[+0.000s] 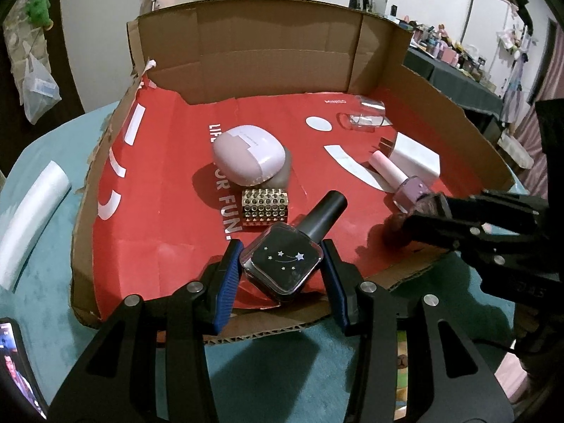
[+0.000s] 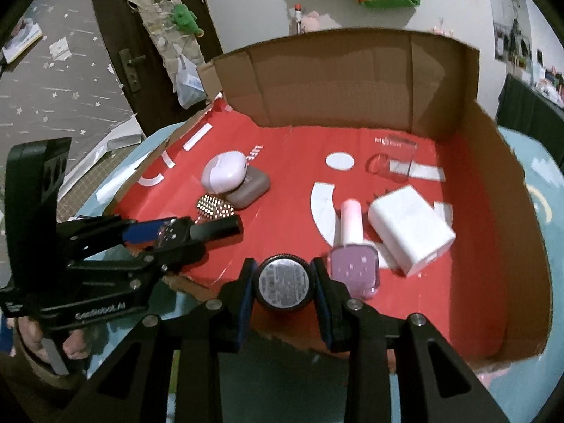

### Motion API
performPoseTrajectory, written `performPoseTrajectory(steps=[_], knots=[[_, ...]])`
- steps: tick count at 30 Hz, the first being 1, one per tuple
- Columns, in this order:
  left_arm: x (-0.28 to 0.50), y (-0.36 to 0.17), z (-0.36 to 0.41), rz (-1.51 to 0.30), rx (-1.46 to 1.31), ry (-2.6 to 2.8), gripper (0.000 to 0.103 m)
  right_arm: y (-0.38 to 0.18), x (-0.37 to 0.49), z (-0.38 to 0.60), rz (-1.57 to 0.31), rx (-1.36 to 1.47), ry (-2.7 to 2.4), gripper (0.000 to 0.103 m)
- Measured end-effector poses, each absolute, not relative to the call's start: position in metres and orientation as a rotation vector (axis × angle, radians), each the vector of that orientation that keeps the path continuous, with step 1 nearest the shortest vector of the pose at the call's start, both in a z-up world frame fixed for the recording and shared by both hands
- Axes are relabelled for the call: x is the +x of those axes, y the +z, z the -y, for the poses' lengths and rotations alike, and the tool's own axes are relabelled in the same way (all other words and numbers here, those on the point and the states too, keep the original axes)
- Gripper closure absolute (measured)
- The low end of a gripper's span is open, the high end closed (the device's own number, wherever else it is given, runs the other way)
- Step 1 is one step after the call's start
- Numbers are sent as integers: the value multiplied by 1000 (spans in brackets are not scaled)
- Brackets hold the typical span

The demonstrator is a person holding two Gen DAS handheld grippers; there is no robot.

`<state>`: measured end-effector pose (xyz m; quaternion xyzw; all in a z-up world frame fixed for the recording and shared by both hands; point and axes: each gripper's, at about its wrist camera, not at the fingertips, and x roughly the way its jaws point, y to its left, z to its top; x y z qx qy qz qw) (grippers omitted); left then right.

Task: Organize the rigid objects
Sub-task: 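Lower the glass jar into the box with right tool while left tool lowers black polish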

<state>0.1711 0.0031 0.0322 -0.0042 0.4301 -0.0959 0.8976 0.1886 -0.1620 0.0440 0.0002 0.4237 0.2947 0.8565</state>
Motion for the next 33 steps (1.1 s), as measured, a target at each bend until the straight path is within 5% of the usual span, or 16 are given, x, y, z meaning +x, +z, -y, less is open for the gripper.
performPoseTrajectory(steps=[33], knots=[[206, 20, -9, -917, -42, -94, 61, 28, 230, 174, -886, -2, 417, 70]])
